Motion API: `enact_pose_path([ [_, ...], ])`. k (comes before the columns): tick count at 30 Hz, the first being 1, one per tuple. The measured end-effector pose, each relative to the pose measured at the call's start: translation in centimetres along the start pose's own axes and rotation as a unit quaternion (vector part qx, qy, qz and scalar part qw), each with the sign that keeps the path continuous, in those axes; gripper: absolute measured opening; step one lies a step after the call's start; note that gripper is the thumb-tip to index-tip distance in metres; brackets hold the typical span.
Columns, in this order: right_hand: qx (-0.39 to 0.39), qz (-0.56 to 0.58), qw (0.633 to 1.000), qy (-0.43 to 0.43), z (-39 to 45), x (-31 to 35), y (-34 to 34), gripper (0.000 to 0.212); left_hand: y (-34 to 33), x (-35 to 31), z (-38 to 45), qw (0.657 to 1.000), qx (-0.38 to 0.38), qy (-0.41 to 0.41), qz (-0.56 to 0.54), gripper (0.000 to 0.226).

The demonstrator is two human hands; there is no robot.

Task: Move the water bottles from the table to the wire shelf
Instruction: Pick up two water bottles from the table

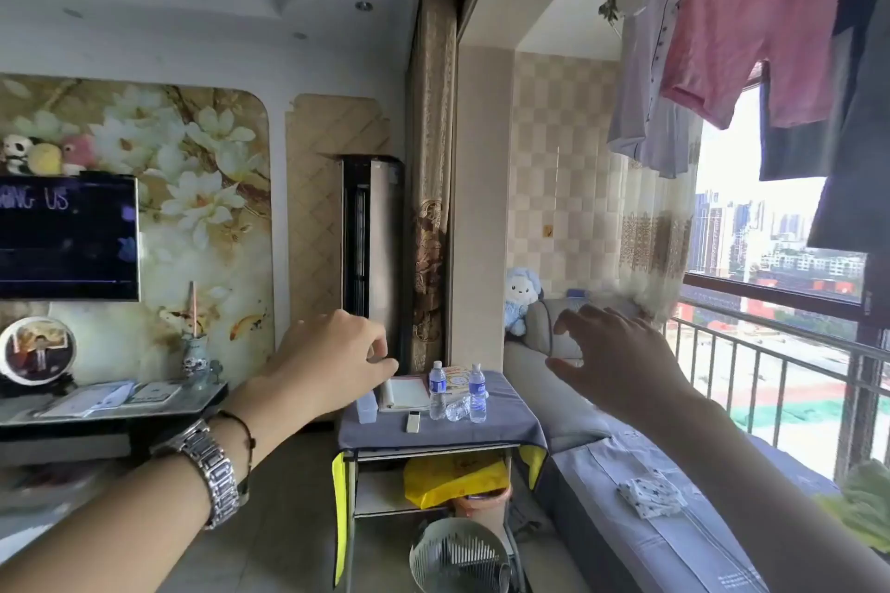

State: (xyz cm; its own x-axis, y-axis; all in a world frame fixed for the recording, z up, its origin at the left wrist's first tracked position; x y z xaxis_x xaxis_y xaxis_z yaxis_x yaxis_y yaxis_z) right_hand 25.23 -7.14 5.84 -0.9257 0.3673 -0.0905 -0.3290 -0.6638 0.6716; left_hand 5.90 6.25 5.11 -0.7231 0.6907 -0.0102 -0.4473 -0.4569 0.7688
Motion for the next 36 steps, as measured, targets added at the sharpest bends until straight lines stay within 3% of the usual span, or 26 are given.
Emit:
enact_pose_path([
  [11, 0.012, 0.040, 0.997, -0.066, 2.7, -4.1, -9.2, 0.032, -10.2, 0.8, 6.0, 0.999, 0.037, -0.010, -0.013, 0.023],
  [27, 0.100, 0.017, 0.991, -0.092, 15.5, -5.6, -32.5, 0.035, -30.7, 7.2, 22.7, 0.992, 0.109, -0.019, -0.057, 0.022],
  [36, 0.122, 0.078, 0.985, -0.095, 20.3, -9.8, -47.5, 0.034, -45.2, 8.4, 29.3, 0.987, 0.133, 0.036, -0.082, 0.020],
])
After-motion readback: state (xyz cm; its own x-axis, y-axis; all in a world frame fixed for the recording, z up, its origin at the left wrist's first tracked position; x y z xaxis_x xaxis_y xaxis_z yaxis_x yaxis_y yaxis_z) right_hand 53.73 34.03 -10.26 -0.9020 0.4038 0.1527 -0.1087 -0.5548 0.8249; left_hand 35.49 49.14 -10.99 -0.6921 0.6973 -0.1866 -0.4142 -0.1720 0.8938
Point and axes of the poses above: each hand's wrist, its own z-axis towards the middle knuckle, its own y-axis out of the back of the hand, x = y × z, the point moved 10 cm from there along z, towards the middle knuckle, and after that the axes turned 9 degrees about -x, right-handed, at the moved point
